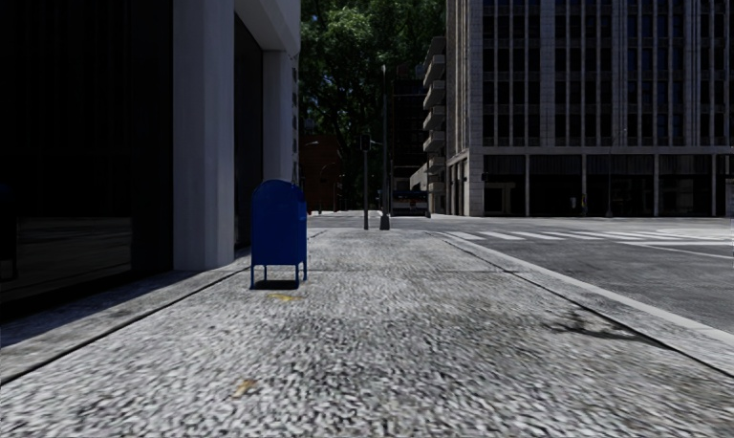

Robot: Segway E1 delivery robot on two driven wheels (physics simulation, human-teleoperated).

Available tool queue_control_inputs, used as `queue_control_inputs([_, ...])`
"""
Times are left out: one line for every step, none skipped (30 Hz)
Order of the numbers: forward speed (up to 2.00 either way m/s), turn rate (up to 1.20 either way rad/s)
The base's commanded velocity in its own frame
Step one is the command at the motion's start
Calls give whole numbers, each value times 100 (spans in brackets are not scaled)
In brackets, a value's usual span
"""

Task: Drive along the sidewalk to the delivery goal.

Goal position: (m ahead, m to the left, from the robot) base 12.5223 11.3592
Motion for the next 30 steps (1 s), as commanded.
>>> queue_control_inputs([199, 0])
queue_control_inputs([199, 0])
queue_control_inputs([199, 0])
queue_control_inputs([199, 0])
queue_control_inputs([199, 0])
queue_control_inputs([199, 0])
queue_control_inputs([199, 0])
queue_control_inputs([199, 0])
queue_control_inputs([199, 0])
queue_control_inputs([199, -15])
queue_control_inputs([199, -15])
queue_control_inputs([199, -27])
queue_control_inputs([199, -32])
queue_control_inputs([199, -38])
queue_control_inputs([199, -38])
queue_control_inputs([199, -40])
queue_control_inputs([199, -32])
queue_control_inputs([199, -6])
queue_control_inputs([199, -6])
queue_control_inputs([200, 0])
queue_control_inputs([200, 0])
queue_control_inputs([200, 0])
queue_control_inputs([200, 0])
queue_control_inputs([200, 0])
queue_control_inputs([200, 0])
queue_control_inputs([200, 0])
queue_control_inputs([200, 0])
queue_control_inputs([200, 0])
queue_control_inputs([200, 0])
queue_control_inputs([200, 0])
